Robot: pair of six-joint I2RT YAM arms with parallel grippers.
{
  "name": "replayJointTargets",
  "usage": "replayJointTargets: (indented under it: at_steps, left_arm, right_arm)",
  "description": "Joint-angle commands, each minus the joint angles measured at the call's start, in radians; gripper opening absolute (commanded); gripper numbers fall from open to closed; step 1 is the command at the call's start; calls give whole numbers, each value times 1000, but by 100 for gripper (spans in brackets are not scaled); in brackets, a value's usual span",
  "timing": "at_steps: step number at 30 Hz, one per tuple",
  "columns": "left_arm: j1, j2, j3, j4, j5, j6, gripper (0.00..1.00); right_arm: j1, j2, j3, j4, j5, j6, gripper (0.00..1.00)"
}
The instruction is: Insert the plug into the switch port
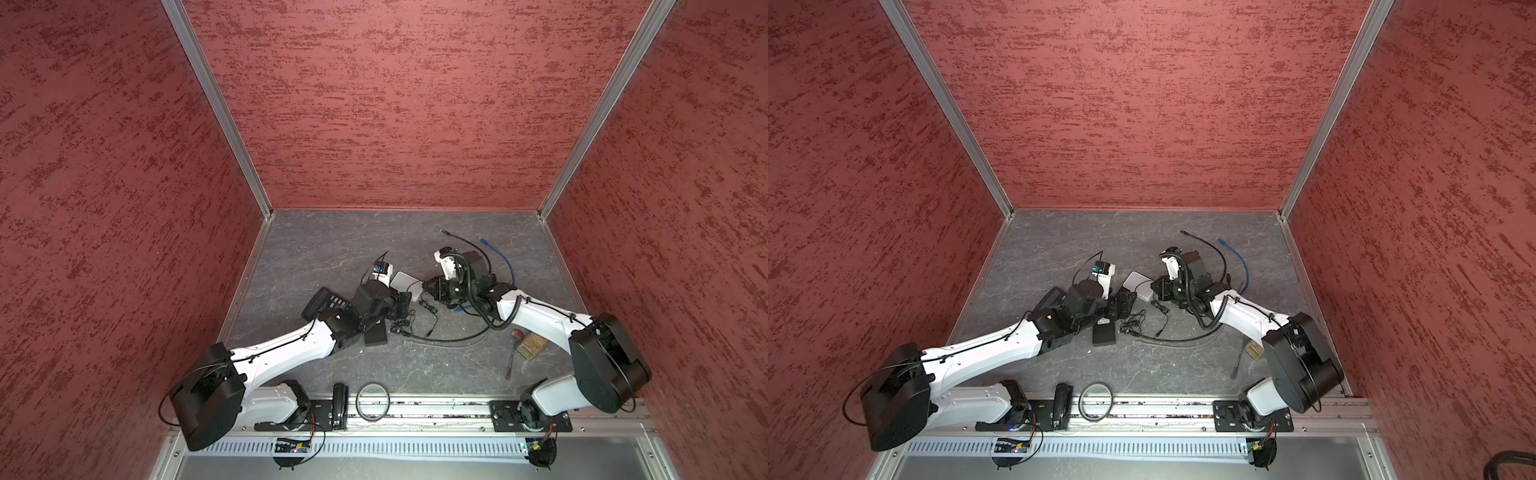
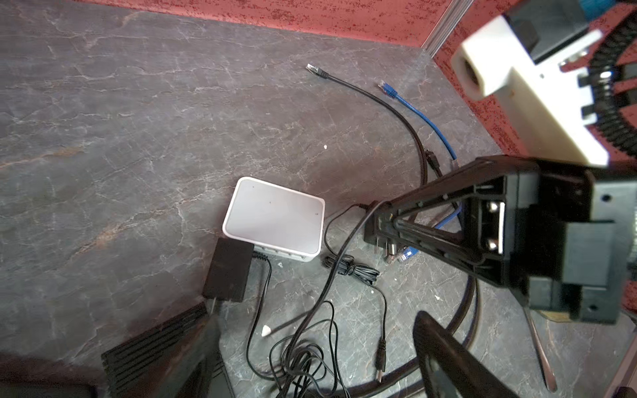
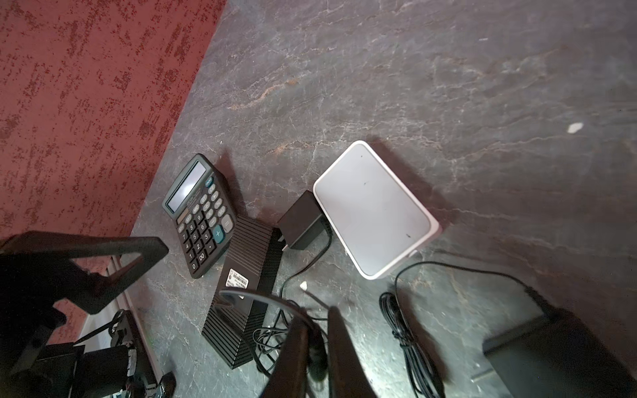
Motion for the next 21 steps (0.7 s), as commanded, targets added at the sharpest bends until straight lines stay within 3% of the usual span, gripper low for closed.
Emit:
replayJointTargets:
  at_steps: [1, 6, 12, 16, 21]
  left_arm:
    - [-19, 28, 65, -101, 25, 65, 88]
    - [-20, 80, 144, -218, 50, 219, 86]
    - [-21, 124, 205, -292, 83, 316, 80]
    - [-13, 154, 217, -301, 50, 318, 80]
    - [41, 157, 205, -311, 71, 236, 80]
  right_arm:
    - [-2, -18, 22, -53, 23, -44, 14]
    - [-1, -54, 43, -112, 22, -85, 15]
    - [-1, -82, 60, -157, 34, -109, 15]
    - [-1, -83, 64, -170, 39, -119, 16]
    - [-2, -50, 67, -213, 86, -198, 20]
